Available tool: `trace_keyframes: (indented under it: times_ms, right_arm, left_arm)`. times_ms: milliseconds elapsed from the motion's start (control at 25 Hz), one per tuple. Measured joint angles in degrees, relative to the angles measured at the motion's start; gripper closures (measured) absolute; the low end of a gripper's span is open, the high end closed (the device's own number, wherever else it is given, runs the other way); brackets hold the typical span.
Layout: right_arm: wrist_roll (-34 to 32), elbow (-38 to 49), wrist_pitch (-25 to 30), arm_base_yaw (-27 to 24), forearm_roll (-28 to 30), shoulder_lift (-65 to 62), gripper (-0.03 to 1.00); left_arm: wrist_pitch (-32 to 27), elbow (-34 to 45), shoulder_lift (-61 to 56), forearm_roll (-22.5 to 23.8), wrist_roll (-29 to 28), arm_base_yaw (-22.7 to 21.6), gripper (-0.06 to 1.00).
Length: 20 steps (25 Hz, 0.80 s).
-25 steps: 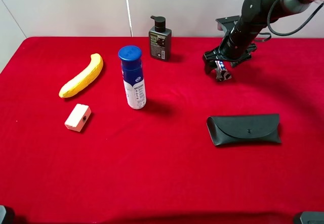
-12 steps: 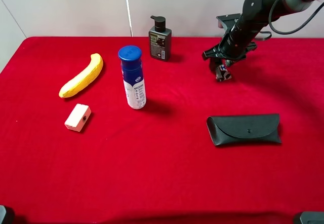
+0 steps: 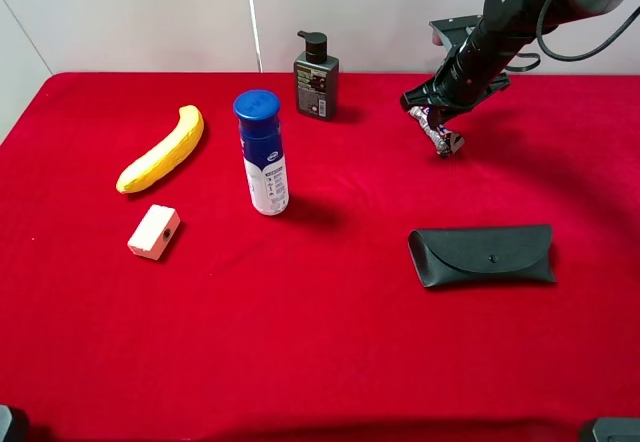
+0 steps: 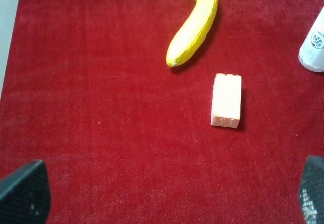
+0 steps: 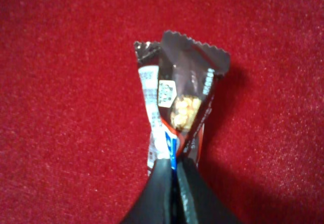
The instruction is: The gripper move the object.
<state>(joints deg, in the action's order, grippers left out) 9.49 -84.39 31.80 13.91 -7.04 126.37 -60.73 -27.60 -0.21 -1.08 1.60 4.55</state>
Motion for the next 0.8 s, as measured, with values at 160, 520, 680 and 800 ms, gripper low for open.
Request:
trace_keyframes:
  times_ms: [160, 520, 680, 800]
  right_arm:
    - [0.4, 0.0, 0.0, 0.0, 0.0, 0.0, 0.99]
    - [0.4, 0.0, 0.0, 0.0, 0.1, -0.2, 0.99]
    - [0.4, 0.0, 0.4, 0.0, 0.1, -1.3, 0.99]
    - [0.4, 0.0, 1.8, 0.0, 0.1, -2.5, 0.99]
  left_arm:
    - [0.0, 0.0, 0.0, 0.0, 0.0, 0.0, -0.03]
    - [0.0, 0.0, 0.0, 0.0, 0.0, 0.0, -0.03]
    - [0.0, 0.0, 0.0, 0.0, 0.0, 0.0, -0.03]
    - [0.0, 0.0, 0.0, 0.0, 0.0, 0.0, -0.03]
